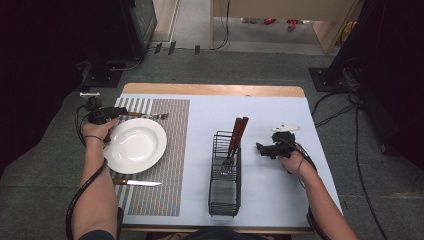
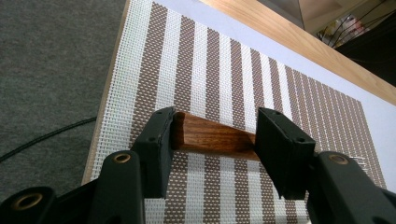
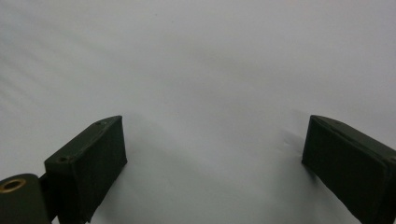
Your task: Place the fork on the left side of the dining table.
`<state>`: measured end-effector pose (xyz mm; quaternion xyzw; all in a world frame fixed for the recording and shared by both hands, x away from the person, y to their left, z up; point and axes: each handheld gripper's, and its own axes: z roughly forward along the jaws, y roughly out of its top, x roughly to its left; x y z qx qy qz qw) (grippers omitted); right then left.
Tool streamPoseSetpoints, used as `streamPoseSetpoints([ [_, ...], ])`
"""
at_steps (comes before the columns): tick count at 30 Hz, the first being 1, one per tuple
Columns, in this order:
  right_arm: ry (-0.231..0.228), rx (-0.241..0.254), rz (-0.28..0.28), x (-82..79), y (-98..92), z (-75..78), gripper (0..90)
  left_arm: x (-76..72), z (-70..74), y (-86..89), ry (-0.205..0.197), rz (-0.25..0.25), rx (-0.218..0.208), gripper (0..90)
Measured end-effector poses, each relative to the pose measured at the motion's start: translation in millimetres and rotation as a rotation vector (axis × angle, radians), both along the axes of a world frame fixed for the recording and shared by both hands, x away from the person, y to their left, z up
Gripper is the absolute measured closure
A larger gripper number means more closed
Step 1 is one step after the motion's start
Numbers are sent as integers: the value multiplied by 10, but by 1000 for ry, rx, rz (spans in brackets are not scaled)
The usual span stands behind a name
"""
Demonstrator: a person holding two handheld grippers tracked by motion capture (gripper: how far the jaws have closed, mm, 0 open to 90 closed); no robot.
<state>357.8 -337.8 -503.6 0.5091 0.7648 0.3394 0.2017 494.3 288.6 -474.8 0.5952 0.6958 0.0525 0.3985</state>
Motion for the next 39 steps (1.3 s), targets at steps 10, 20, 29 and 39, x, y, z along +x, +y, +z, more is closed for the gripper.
streamPoseSetpoints([
  [10, 0, 0, 0, 0, 0, 0, 58, 28, -13, 5, 29, 14, -5, 412],
  [20, 0, 0, 0, 0, 0, 0, 58, 30, 13, 10, -2, 26, 20, 376],
  [29, 1, 0, 0, 0, 0, 0, 57, -5, 193, 13, -58, 23, 25, 380],
  [39, 2, 0, 1, 1, -1, 1, 57, -48, 530, -289, -91, -59, -1, 371],
])
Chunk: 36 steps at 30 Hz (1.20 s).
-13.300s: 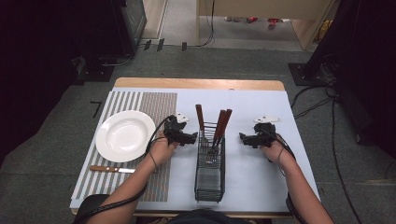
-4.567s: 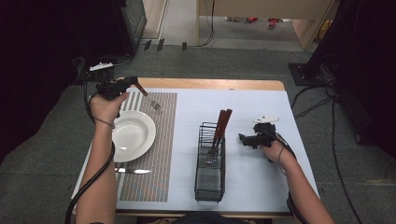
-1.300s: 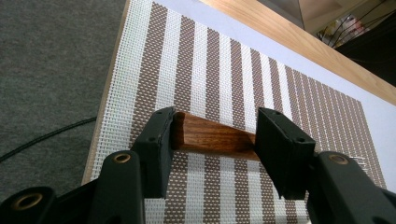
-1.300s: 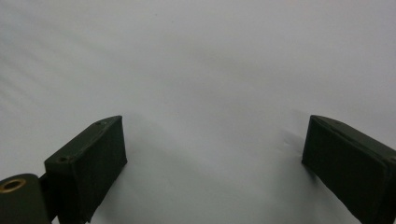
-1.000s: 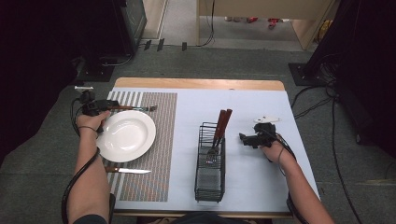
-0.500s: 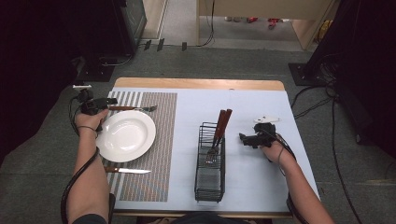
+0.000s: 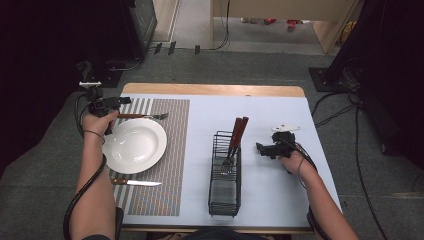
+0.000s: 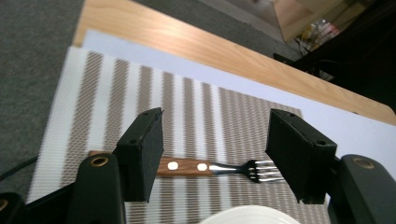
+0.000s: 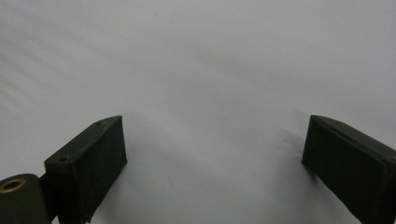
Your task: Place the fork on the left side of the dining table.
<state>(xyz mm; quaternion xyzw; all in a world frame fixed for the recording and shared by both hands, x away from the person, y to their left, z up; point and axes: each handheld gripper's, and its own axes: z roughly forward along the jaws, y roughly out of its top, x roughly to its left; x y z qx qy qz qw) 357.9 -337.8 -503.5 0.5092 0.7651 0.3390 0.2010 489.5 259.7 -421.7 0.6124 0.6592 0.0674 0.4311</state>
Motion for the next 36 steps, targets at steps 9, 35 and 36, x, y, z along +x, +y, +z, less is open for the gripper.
streamPoseSetpoints([
  [9, 1, -1, 1, 1, 0, 1, 57, -88, 94, -259, -26, -49, 40, 356],
  [35, 1, -2, 2, 0, -2, 1, 57, -399, 230, -1084, -97, -279, 118, 305],
  [36, 0, -2, 2, 0, -2, 1, 57, -413, 231, -1115, -102, -291, 122, 305],
])
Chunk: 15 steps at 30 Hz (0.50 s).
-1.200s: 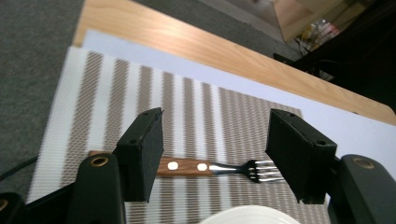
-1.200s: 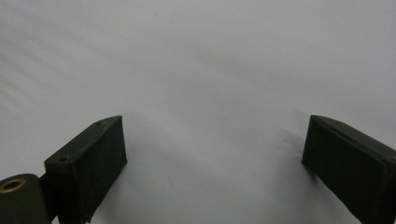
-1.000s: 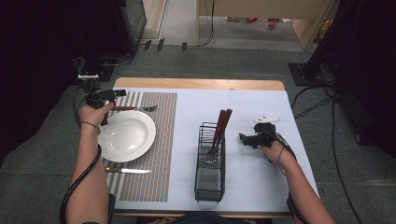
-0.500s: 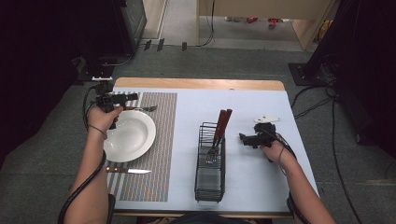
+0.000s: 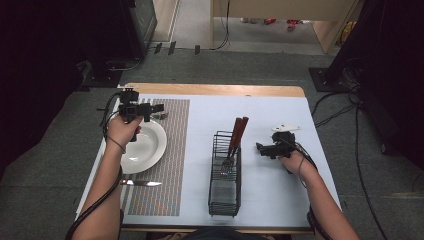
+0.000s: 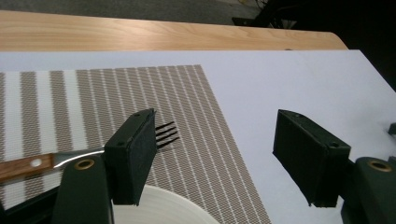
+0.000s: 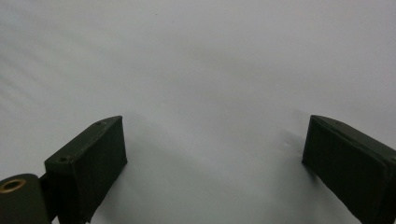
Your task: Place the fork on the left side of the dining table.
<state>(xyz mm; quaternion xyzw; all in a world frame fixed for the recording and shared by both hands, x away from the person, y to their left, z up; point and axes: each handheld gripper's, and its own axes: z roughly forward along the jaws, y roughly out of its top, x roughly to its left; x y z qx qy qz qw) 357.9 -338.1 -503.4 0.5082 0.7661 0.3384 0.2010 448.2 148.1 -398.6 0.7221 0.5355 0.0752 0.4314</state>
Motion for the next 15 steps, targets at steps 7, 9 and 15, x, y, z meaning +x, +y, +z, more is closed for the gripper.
streamPoseSetpoints([
  [7, 1, -1, 0, 0, 0, 1, 57, -56, 6, -213, -33, -58, 22, 305],
  [9, 0, 0, 0, 0, 0, 0, 58, -66, 12, -272, -40, -76, 36, 305],
  [15, 2, 0, 0, -2, 3, 0, 56, -126, -1, -433, -54, -125, 43, 301],
])
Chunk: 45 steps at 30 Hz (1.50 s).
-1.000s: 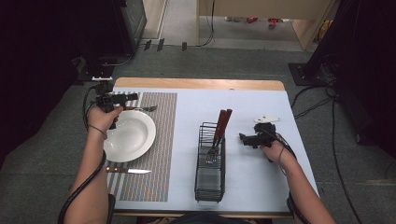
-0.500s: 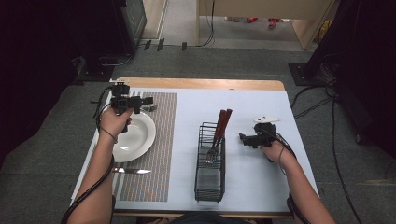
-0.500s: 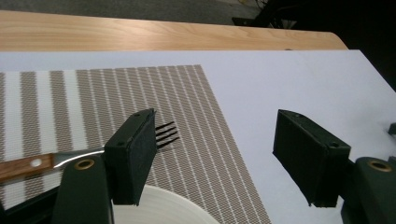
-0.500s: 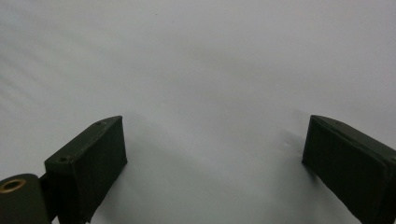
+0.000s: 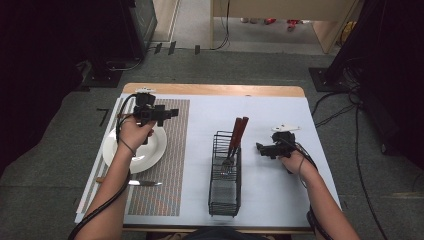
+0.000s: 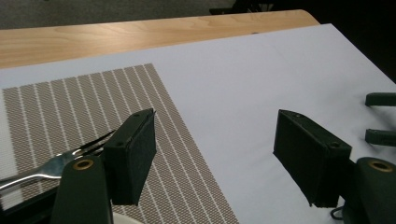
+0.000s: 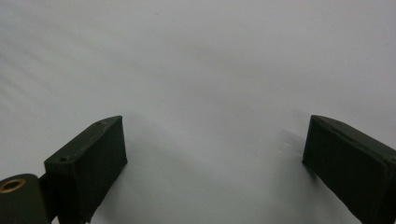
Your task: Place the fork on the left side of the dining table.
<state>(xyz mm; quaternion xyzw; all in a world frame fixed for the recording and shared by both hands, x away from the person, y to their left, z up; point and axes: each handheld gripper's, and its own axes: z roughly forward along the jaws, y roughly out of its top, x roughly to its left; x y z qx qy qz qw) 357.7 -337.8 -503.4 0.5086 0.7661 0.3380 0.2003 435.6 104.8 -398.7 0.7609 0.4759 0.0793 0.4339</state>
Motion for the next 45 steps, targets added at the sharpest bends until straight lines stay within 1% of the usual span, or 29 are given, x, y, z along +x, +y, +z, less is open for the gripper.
streamPoseSetpoints([
  [2, -1, -3, 1, 0, 4, 0, 56, -18, -25, -63, 0, -15, -2, 301],
  [5, -1, -2, 0, -1, 3, -1, 56, -51, -74, -173, -6, -46, 17, 301],
  [7, -2, -3, 1, -1, 3, 0, 57, -76, -98, -245, -19, -70, 37, 301],
  [10, -4, -4, 3, 0, 0, 0, 58, -111, -134, -341, -27, -96, 35, 294],
  [11, -4, -4, 2, -1, 1, 0, 59, -122, -151, -368, -32, -109, 40, 288],
  [14, -3, -5, 2, -2, 1, 0, 59, -163, -221, -450, -37, -117, 50, 280],
  [16, -4, -5, 4, 0, 0, -1, 58, -188, -265, -496, -34, -134, 69, 280],
  [20, -3, -4, 2, 1, 1, 0, 58, -235, -361, -592, -29, -141, 79, 274],
  [23, -3, -4, 2, 1, 1, 0, 57, -269, -432, -661, -45, -155, 110, 260],
  [25, -2, -4, 2, 1, 1, 0, 57, -290, -481, -702, -44, -158, 110, 259],
  [28, -2, -4, 2, 1, 1, 0, 57, -307, -544, -757, -38, -174, 127, 260],
  [31, -1, -3, 0, -2, 2, 0, 59, -319, -604, -816, -38, -179, 132, 260],
  [33, -2, -4, -1, -5, 3, 1, 61, -326, -637, -867, -37, -187, 155, 258],
  [35, -4, -3, -1, -6, 2, 1, 63, -342, -680, -915, -33, -193, 167, 257],
  [36, -3, -2, -2, -6, 2, 1, 64, -347, -693, -928, -27, -198, 173, 255],
  [39, -3, -2, -1, -5, 1, 1, 64, -362, -745, -970, -27, -215, 203, 255],
  [43, -2, -3, 0, -3, 0, 1, 63, -365, -820, -1012, -17, -209, 232, 251],
  [45, -2, -3, -1, -4, 1, 1, 63, -371, -854, -1028, -14, -215, 245, 251],
])
